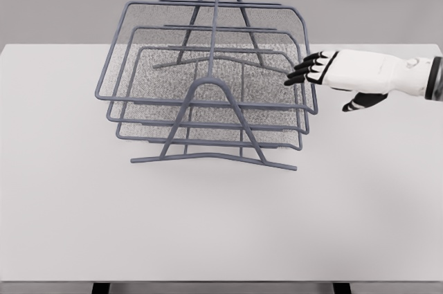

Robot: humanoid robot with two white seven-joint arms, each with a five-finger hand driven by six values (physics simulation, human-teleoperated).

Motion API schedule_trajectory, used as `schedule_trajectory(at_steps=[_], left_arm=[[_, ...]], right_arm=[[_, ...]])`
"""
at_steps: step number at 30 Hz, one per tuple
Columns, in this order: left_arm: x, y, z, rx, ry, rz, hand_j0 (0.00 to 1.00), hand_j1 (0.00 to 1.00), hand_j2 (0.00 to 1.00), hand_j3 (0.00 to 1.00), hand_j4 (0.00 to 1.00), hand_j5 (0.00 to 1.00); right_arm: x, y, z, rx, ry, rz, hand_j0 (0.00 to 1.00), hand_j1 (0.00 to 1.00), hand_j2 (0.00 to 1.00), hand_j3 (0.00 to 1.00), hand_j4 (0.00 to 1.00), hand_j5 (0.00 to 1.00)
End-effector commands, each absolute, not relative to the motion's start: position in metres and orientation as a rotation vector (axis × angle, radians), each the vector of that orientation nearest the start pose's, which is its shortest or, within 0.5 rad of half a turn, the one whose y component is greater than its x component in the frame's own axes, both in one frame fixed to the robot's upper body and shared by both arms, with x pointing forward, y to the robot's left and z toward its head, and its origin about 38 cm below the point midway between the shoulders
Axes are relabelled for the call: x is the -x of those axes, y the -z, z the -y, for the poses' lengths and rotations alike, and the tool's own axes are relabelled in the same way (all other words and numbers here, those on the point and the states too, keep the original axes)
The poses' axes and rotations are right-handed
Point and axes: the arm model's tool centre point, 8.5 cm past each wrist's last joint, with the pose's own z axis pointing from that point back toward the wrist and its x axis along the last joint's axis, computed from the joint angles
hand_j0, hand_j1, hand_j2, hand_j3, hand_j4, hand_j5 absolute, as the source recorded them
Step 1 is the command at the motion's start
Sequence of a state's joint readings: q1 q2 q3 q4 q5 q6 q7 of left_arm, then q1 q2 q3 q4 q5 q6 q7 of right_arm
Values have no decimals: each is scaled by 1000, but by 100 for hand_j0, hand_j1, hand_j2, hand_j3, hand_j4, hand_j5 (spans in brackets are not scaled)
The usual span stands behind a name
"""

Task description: Pull out the upper folder box with right arm

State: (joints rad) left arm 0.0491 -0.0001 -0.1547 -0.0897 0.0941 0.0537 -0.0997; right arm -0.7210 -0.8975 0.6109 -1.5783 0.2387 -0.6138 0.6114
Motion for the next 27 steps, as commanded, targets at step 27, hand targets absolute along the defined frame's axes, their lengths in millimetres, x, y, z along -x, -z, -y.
schedule_trajectory(at_steps=[27], left_arm=[[7,264,-259,24,60,-19,100,100,100,100,100,100]], right_arm=[[-409,-288,337,-639,3073,-1883,100,100,100,100,100,100]])
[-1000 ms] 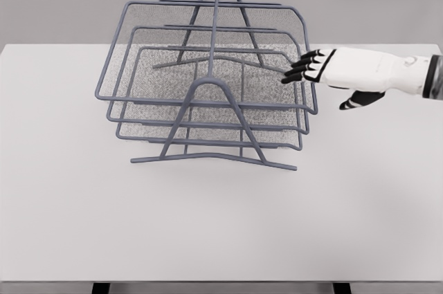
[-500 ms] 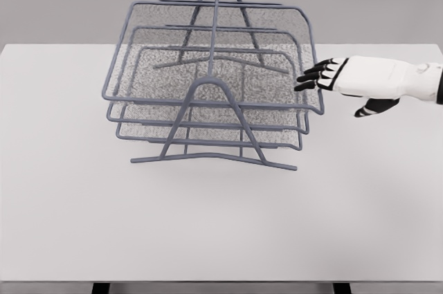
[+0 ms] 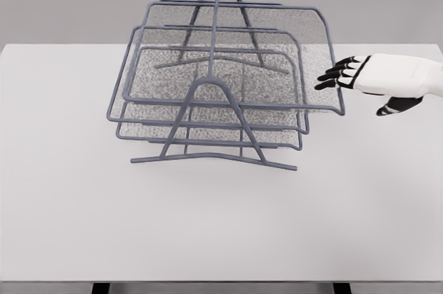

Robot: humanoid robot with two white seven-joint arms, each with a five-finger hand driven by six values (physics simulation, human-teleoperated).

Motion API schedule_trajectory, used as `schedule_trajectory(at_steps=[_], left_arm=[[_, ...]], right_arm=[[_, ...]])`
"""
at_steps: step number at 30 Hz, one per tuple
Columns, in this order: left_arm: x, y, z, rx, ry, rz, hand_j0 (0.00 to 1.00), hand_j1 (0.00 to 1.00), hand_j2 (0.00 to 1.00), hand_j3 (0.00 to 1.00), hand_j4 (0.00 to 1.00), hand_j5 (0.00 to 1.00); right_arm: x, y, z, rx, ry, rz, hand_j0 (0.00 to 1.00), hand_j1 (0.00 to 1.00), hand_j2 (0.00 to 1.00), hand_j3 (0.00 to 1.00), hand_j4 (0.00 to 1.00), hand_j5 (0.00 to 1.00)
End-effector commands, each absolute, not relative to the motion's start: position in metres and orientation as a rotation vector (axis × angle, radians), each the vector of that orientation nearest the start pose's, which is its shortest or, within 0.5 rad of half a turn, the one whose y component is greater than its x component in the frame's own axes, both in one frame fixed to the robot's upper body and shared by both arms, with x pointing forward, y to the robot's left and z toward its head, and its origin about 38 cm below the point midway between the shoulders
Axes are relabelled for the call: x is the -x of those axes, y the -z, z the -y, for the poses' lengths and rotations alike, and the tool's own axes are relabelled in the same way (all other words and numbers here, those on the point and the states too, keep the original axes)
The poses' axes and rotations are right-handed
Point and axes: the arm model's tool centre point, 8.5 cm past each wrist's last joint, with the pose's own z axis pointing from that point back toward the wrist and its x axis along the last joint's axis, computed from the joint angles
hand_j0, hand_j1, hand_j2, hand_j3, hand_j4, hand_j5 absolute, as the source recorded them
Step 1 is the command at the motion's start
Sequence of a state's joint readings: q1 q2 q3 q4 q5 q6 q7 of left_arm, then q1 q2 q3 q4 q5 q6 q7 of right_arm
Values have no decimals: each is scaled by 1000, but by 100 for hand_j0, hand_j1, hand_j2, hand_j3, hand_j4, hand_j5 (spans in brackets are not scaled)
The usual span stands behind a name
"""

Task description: Pull out the upper folder box with right arm

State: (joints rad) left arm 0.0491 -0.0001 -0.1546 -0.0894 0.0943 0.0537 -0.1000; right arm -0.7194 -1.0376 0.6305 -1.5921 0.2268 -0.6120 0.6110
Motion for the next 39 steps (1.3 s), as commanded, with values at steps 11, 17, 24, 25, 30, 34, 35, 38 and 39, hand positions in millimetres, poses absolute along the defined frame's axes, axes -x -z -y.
schedule_trajectory(at_steps=[11,17,24,25,30,34,35,38,39], left_arm=[[7,264,-259,25,58,-19,100,100,100,100,100,100],[7,264,-259,24,58,-18,100,100,100,100,100,100],[7,264,-259,24,58,-18,100,100,100,100,100,100],[7,264,-259,25,60,-20,100,100,100,100,100,100],[7,264,-259,23,60,-20,100,100,100,100,100,100],[7,264,-259,23,57,-20,100,100,100,100,100,100],[7,264,-259,24,58,-18,100,100,100,100,100,100],[7,264,-259,23,60,-20,100,100,100,100,100,100],[7,264,-259,24,58,-18,100,100,100,100,100,100]], right_arm=[[-404,-300,358,509,-2191,1306,100,100,100,100,100,100],[-400,-308,368,541,-2191,1279,100,100,100,100,100,100],[-399,-332,366,575,-2159,1365,100,100,100,100,100,100],[-399,-335,365,569,-2151,1383,100,100,100,100,100,100],[-412,-323,324,473,-2107,1559,100,100,100,100,100,100],[-415,-314,316,448,-2109,1566,100,100,100,100,100,100],[-414,-314,319,450,-2109,1556,100,100,100,100,100,100],[-410,-311,330,461,-2114,1509,100,100,100,100,100,100],[-409,-309,333,461,-2116,1494,100,100,100,100,100,100]])
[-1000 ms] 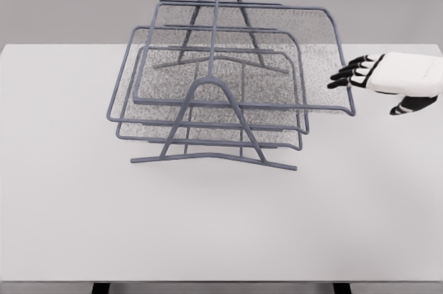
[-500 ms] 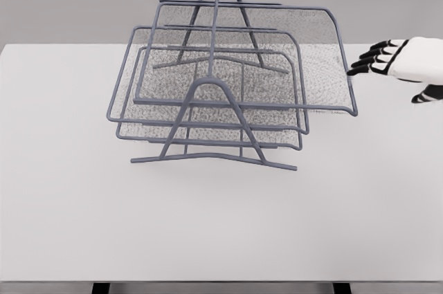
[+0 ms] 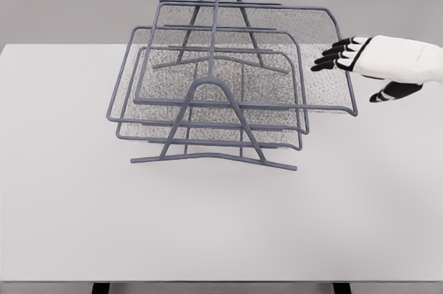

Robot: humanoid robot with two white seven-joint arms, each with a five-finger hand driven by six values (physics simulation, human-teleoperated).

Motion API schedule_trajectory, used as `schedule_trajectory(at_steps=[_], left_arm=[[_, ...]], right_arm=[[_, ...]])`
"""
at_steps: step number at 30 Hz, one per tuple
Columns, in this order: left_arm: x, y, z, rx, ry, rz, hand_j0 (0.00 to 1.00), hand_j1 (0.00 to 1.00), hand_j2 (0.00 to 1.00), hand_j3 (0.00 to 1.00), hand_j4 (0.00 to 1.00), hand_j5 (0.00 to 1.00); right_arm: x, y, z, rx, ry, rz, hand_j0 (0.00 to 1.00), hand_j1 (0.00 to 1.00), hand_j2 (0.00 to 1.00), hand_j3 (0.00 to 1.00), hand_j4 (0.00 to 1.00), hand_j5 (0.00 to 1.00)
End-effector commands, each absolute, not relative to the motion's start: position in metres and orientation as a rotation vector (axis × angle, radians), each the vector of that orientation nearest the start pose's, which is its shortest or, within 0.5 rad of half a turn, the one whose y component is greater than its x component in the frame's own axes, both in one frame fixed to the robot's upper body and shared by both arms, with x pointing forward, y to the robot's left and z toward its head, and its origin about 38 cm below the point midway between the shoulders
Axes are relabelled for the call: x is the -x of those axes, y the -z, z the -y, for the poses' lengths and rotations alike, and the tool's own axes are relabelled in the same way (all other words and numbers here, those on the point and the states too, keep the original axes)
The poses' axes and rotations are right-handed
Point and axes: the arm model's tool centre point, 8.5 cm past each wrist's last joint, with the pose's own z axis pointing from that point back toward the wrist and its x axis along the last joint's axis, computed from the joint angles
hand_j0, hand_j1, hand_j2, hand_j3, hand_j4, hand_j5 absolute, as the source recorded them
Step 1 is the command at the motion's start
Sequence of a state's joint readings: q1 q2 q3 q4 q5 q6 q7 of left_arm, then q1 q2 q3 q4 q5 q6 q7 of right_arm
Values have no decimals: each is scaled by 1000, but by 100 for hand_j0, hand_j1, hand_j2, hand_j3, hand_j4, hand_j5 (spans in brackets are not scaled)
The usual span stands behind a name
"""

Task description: Pull out the upper folder box with right arm

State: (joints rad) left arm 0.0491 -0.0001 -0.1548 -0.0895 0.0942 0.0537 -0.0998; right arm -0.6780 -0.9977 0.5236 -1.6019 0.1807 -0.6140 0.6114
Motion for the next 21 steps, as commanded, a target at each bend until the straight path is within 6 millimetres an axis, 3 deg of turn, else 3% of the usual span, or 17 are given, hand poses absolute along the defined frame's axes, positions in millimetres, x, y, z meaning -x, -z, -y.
schedule_trajectory(at_steps=[1,15,21], left_arm=[[7,264,-259,23,60,-20,100,100,100,100,100,100],[7,264,-259,25,60,-20,100,100,100,100,100,100],[7,264,-259,24,58,-18,100,100,100,100,100,100]], right_arm=[[-408,-306,335,456,-2117,1483,100,100,100,100,100,100],[-400,-283,350,451,-2141,1370,100,100,100,100,100,100],[-397,-290,360,480,-2149,1338,100,100,100,100,100,100]])
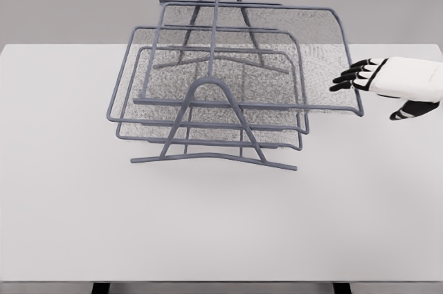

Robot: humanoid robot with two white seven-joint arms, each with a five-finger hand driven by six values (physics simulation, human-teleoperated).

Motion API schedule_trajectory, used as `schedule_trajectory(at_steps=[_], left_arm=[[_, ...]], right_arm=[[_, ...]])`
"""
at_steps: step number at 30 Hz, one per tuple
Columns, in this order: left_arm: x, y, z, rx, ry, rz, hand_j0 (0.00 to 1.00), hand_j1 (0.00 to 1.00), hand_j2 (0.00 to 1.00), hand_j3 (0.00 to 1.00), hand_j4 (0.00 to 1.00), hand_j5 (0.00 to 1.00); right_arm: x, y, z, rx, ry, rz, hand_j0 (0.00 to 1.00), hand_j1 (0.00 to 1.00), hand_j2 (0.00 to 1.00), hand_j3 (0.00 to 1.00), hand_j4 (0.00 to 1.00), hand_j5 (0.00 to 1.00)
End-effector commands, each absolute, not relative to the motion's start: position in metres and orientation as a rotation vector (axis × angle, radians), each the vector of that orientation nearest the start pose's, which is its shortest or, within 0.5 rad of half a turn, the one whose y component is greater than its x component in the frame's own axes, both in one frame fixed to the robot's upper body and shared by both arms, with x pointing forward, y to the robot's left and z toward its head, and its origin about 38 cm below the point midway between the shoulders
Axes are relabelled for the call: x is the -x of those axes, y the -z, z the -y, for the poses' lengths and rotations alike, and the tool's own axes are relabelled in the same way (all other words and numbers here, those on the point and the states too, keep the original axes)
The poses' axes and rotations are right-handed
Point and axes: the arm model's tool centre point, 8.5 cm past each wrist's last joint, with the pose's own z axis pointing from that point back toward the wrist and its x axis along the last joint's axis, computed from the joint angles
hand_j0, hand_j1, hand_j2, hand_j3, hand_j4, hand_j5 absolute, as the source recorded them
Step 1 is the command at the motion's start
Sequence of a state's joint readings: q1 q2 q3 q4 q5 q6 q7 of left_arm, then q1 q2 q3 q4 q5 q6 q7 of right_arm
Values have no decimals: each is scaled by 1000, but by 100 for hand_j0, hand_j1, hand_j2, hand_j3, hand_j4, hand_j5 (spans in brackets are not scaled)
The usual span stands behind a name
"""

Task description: Pull out the upper folder box with right arm

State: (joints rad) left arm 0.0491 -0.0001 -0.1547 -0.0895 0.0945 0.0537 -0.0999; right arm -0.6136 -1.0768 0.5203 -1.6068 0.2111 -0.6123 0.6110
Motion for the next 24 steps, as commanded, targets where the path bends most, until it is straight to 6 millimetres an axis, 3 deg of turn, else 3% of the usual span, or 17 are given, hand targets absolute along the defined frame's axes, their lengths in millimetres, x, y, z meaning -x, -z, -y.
schedule_trajectory(at_steps=[1,15,19,24], left_arm=[[7,264,-259,24,60,-19,100,100,100,100,100,100],[7,264,-259,23,58,-20,100,100,100,100,100,100],[7,264,-259,23,60,-20,100,100,100,100,100,100],[7,264,-259,23,58,-20,100,100,100,100,100,100]], right_arm=[[-396,-291,362,484,-2150,1331,100,100,100,100,100,100],[-389,-304,383,531,-2154,1265,100,100,100,100,100,100],[-391,-326,381,540,-2085,1383,100,100,100,100,100,100],[-395,-332,367,496,-2027,1511,100,100,100,100,100,100]])
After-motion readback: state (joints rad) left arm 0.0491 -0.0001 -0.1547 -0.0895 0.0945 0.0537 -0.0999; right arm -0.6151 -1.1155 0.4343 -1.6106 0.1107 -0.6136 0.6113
